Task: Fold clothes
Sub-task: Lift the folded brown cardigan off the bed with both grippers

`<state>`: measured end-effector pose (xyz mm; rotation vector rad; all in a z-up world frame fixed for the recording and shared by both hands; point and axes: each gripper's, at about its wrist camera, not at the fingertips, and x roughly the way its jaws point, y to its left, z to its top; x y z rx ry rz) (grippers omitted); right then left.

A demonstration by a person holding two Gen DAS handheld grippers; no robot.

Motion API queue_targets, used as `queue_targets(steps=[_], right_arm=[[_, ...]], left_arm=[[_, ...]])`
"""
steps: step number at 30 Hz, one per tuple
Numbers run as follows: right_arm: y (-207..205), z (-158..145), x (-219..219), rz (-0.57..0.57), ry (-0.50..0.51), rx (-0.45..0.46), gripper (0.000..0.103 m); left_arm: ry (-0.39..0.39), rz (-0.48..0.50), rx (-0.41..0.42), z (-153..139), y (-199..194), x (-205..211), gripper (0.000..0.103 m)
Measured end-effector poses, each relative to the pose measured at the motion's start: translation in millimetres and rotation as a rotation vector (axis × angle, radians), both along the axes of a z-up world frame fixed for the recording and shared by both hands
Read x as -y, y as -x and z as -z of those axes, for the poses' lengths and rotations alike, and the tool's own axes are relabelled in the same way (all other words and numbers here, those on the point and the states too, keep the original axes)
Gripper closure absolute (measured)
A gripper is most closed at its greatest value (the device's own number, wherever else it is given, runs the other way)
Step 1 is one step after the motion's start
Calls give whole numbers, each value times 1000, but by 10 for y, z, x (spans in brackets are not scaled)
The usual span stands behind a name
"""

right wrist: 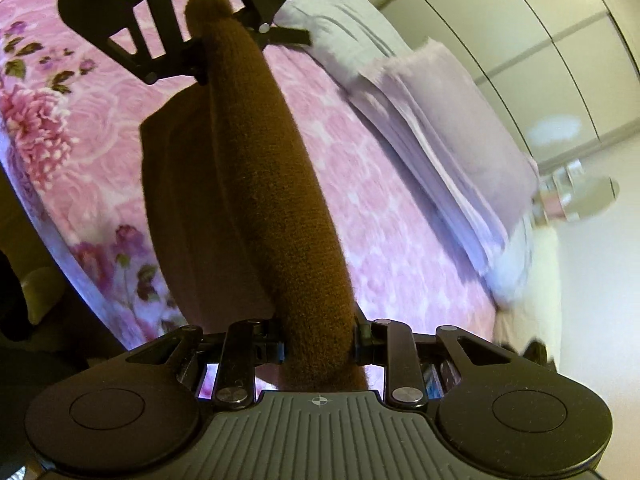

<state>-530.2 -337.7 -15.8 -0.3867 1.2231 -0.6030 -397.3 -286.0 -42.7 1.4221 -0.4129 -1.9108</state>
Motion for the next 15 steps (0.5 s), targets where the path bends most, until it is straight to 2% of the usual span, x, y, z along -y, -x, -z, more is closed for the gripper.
queue_targets(steps=[8,15], right_arm=[[867,-212,452,98,31,49,76],[1831,-647,1146,98,100,84,76]], left_arm=[[55,87,5,-131,921,643,84],[126,79,-42,-626,1856,1397,84]])
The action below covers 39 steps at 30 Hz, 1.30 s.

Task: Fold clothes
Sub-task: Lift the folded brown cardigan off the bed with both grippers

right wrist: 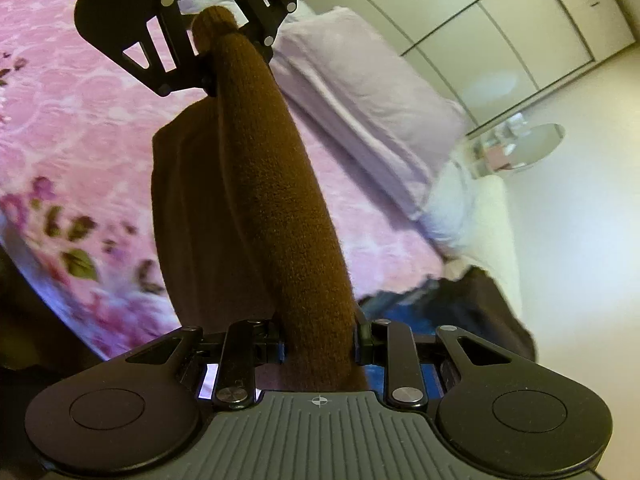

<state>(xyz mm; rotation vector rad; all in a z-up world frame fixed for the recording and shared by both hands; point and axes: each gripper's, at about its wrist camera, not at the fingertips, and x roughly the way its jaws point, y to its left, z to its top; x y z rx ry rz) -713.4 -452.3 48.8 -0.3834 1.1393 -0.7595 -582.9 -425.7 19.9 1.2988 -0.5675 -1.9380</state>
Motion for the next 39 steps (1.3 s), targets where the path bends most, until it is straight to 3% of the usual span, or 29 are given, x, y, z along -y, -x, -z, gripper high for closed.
queue_targets(steps=[6,11,19,24,29,32,34,39], right_arm=[[686,-608,630,36,124,36,76],[1096,-1096,1112,110,242,56,76],[1770,-1680,1942,210,342,44,76],[2257,-1820,2623,194,368,52,76],[2777,-1867,3434,106,408,57,76],[3021,-1779,3768,51,438,54,76],[3186,-1562,3871,5,430,46,76],[3461,-420,3947,-75,215,-3,76]], left_arm=[[124,41,-52,-627,605,742,84],[252,130,-89,-1092,998,1387,84],[338,216,-126,-1530,1664,2389,84],[363,173,-138,-1632,2140,3143,84],[392,74,-148,-1708,2632,3925,84],[382,41,-145,-1512,2833,4149,84],[324,41,-134,-1126,2921,4202,83],[160,34,-5,208,3178,4116,82]])
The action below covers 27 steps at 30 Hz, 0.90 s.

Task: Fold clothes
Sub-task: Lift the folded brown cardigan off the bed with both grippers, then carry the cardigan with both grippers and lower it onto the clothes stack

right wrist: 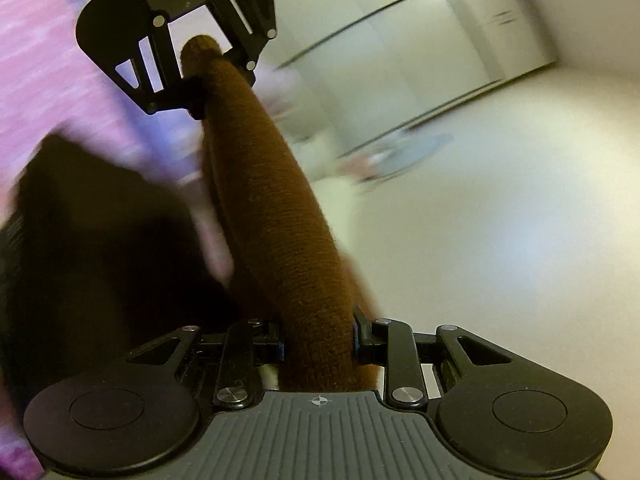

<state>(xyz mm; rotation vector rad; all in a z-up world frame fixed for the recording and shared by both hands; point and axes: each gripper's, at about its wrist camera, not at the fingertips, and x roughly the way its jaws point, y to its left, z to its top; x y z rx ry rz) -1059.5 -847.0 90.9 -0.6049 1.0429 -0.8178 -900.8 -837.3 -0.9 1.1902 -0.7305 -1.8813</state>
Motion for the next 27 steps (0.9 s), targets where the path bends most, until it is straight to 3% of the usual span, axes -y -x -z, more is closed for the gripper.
queue_targets(steps=[3,7,13,17,23,27], right_arm=[[103,446,-148,-28,-78,-28,76],[220,397,-251,-30,-76,-2,74],[303,353,-327,-19,-47,-57,71],[250,509,-295,-13,-27,-79,70],[99,677,-194,22,-29,-70,69],[102,588,-275,74,-41,13,69]], left_arm=[[-37,-9,43,478,80,-127,82],[-15,-46,0,429,51,-147,73],[-13,-64,38,494,200,-144,73],[-8,-79,27,506,237,-177,74],[-31,-95,-71,355,218,-297,74],[-82,-93,-200,149,90,-389,74]])
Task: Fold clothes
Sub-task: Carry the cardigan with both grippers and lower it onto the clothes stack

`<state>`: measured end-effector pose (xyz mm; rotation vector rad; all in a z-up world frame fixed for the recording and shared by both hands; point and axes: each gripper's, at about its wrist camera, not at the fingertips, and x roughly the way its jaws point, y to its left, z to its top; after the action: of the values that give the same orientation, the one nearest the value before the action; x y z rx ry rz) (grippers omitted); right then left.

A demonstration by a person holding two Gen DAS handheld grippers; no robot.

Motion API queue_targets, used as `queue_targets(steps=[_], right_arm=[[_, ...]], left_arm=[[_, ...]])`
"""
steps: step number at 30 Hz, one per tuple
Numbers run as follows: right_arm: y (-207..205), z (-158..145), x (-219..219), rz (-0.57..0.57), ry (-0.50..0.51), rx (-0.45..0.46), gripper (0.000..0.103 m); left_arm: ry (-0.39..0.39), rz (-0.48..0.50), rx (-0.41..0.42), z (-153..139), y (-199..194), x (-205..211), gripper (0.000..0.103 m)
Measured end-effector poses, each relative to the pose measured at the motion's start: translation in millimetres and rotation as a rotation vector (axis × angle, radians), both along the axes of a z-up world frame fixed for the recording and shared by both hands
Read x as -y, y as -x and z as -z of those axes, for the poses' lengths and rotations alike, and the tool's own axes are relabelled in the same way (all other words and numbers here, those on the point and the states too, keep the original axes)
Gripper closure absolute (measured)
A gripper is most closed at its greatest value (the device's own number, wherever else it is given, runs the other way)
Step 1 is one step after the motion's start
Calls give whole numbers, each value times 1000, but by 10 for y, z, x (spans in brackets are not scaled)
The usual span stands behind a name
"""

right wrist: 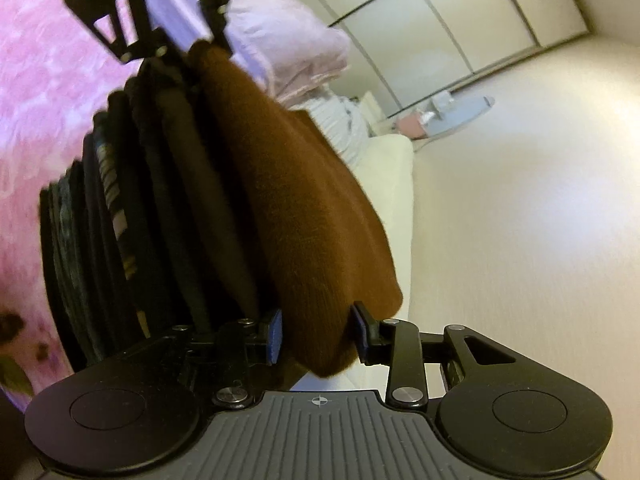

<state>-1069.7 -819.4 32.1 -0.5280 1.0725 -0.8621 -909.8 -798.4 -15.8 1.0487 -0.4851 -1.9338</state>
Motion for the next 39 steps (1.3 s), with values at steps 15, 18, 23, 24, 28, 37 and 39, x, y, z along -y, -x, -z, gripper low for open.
queue_targets(steps=[15,18,23,24,28,37,39], right_arm=[[-8,-633,851,198,-280,649,69],[133,-444,1139,303,-449,717,69],[266,-252,786,309,-487,723,70],[294,-210,703,307,-491,725,69],[406,-42,371,298,-509,732,69],[376,36,233,315,-457,726,70],[349,93,189,315,-463,719,70]], left_arm=[[-194,-65,-204,-372,-67,841,84],[-225,-34,-136,-154,46,670,103],[-169,-30,-78,27,35,65,103],[-174,-37,-89,37,23,-8,103],[-197,-54,-120,136,16,-121,103],[-210,-73,-125,219,15,-158,103],[-219,-71,-125,259,8,-190,103]])
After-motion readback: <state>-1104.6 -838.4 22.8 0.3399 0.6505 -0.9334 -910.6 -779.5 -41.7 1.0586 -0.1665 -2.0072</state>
